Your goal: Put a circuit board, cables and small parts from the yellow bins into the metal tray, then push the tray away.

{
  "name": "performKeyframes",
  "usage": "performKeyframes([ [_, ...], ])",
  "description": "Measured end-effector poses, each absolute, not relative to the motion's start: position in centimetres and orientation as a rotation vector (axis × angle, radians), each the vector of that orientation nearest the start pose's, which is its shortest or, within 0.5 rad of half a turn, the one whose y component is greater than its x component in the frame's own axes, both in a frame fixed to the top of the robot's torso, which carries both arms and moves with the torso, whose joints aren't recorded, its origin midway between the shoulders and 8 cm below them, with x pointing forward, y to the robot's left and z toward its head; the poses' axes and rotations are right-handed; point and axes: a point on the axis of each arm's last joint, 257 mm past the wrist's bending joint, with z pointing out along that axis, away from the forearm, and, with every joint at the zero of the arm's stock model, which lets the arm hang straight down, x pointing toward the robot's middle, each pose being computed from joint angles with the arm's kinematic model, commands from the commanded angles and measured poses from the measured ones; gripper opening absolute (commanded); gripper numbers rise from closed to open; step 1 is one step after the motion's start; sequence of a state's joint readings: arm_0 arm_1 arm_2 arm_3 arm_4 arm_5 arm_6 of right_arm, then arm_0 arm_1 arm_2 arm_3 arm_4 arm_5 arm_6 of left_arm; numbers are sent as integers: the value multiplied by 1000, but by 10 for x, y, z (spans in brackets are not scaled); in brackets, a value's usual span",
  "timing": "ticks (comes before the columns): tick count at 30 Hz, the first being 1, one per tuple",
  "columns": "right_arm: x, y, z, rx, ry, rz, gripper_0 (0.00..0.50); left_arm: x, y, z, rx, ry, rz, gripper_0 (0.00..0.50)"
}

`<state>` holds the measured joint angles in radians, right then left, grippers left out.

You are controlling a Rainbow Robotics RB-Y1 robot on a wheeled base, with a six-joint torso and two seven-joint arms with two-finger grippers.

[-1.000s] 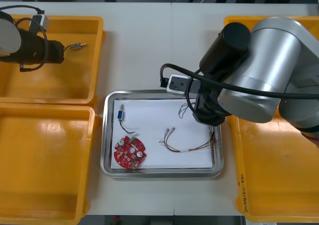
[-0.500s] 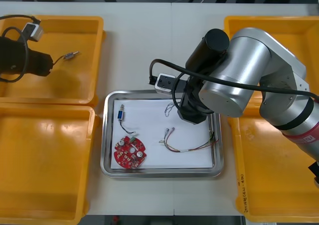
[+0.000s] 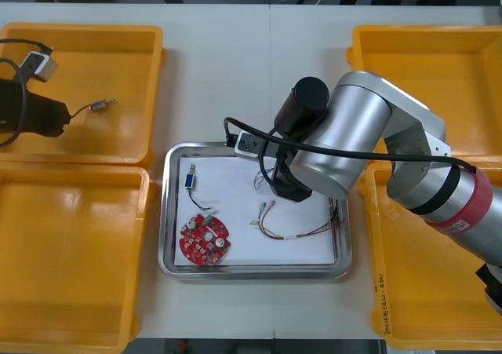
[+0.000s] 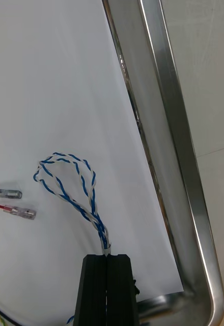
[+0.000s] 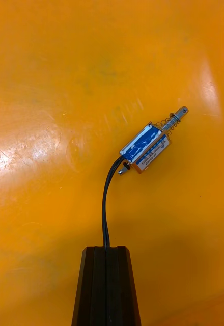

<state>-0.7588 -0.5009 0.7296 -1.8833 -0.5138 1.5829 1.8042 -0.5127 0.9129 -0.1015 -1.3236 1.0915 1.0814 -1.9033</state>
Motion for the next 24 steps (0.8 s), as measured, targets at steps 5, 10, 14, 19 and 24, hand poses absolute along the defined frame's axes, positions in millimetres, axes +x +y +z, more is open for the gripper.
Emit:
performKeyframes([
  [5,472,-55,-229,-1563,2067,-300,0,566,388,-189,416,2346,-92,5],
  [10,476,-57,-235,-1559,2068,-310,0,566,386,-189,414,2345,-103,415],
  [14,477,-58,-238,-1566,2061,-331,0,566,386,-189,414,2345,-103,500],
  [19,476,-58,-239,-1569,2060,-332,97,566,386,-189,414,2345,-103,500],
  [24,477,-57,-239,-1568,2057,-331,500,566,386,-189,414,2345,-103,500],
])
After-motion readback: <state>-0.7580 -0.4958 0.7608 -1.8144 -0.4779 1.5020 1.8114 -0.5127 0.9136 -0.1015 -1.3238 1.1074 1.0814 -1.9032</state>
